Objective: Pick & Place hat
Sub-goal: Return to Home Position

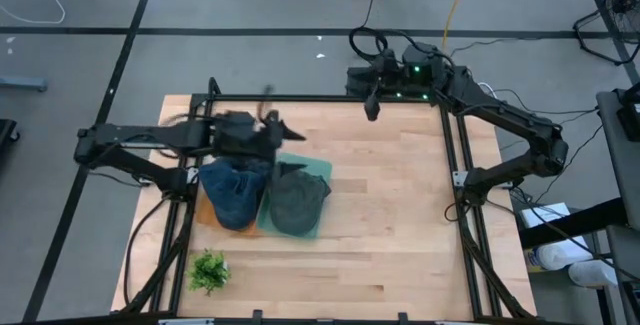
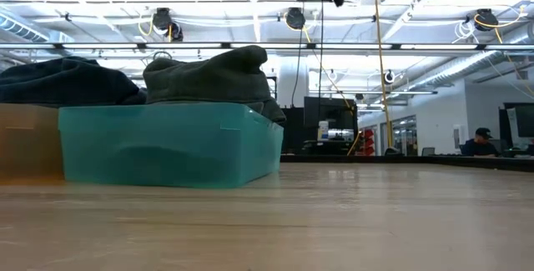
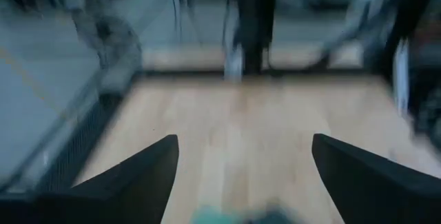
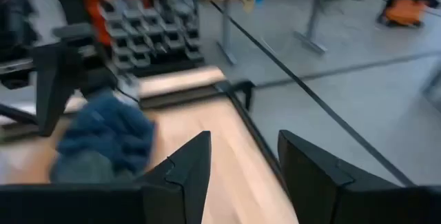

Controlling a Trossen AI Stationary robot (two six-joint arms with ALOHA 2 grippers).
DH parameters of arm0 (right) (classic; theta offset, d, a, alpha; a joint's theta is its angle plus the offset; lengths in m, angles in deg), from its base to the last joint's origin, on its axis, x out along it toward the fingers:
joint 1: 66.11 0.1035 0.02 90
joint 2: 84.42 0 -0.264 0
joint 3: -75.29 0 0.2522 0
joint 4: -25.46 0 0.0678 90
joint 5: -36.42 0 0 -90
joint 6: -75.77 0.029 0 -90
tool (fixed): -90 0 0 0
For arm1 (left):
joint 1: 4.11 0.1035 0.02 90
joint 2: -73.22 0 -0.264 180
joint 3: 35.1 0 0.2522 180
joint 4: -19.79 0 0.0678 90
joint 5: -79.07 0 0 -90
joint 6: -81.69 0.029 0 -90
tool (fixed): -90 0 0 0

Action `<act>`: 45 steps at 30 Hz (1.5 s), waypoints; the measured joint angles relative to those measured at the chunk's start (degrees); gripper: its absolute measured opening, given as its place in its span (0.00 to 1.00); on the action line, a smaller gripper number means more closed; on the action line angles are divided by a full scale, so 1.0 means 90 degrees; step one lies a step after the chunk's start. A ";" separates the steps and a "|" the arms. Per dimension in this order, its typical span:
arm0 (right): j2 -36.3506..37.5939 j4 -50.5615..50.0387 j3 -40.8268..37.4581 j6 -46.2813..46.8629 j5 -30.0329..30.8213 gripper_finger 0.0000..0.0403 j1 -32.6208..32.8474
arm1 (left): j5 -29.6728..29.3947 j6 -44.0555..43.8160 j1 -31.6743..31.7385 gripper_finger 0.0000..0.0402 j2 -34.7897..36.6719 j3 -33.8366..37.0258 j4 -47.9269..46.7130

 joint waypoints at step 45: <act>0.4666 0.2060 -0.4037 0.1581 0.0372 0.39 0.2136 | -0.0818 -0.0868 -0.0801 0.84 0.4298 0.2026 0.0413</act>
